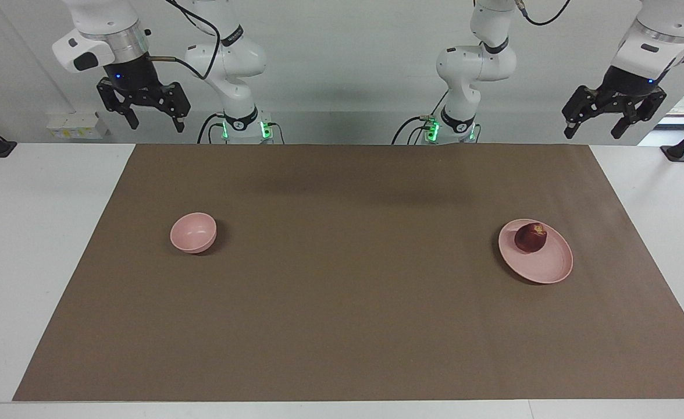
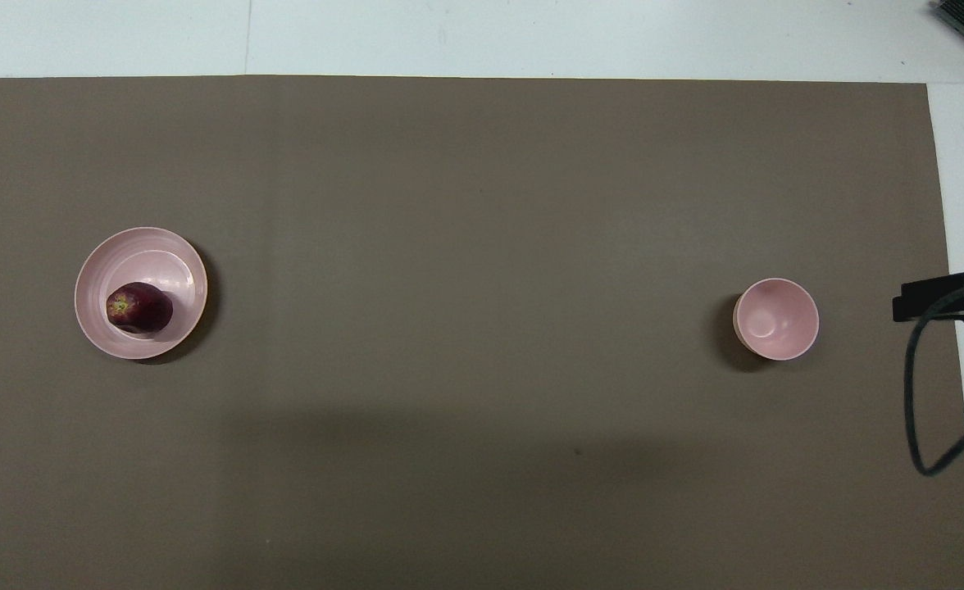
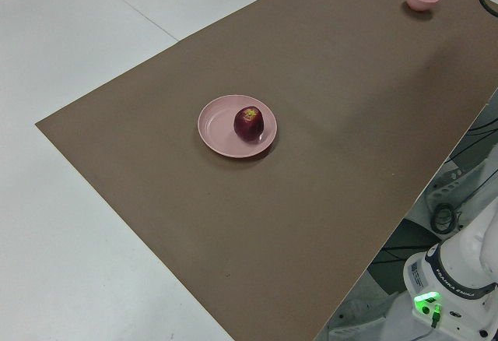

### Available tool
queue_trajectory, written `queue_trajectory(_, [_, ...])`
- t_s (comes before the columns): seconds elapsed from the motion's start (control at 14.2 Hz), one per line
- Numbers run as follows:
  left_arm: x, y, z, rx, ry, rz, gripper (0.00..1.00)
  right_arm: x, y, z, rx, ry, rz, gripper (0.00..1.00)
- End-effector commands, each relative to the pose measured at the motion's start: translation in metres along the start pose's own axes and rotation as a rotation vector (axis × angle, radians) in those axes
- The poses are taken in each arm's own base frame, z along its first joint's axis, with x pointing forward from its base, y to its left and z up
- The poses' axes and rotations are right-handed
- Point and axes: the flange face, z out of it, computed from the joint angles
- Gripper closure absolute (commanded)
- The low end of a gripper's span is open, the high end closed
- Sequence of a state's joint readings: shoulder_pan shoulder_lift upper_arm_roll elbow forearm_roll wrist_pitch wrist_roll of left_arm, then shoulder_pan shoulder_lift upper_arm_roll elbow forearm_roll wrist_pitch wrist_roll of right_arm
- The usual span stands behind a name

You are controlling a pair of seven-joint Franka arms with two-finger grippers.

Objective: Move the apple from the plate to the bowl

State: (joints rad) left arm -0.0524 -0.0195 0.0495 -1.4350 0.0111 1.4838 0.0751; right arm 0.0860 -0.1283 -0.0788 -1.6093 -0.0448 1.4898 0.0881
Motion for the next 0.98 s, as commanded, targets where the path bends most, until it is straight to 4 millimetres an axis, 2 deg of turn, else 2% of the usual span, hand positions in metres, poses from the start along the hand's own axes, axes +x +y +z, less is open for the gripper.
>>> queue_trajectory(0.0, [0.001,-0.007,0.031,0.005,0.012,0.001,0.00,-0.009,0.002,0.000,0.032,-0.016,-0.021,0.00])
queue_trajectory(0.14, [0.006,-0.018,0.066,0.005,0.008,-0.008,0.00,-0.010,0.003,0.000,0.032,-0.016,-0.019,0.00])
queue_trajectory(0.35, [0.007,-0.021,0.129,0.003,0.005,0.018,0.00,-0.011,0.003,0.000,0.032,-0.018,-0.019,0.00])
queue_trajectory(0.63, [0.002,-0.032,0.191,-0.007,-0.008,0.025,0.00,-0.011,0.002,0.001,0.032,-0.021,-0.021,0.00])
queue_trajectory(0.77, [0.008,-0.033,0.220,-0.012,0.027,0.060,0.00,-0.011,0.003,0.000,0.032,-0.019,-0.019,0.00])
queue_trajectory(0.91, [0.011,-0.032,0.260,-0.036,-0.022,0.066,0.00,-0.012,0.003,0.002,0.032,-0.022,-0.020,0.00])
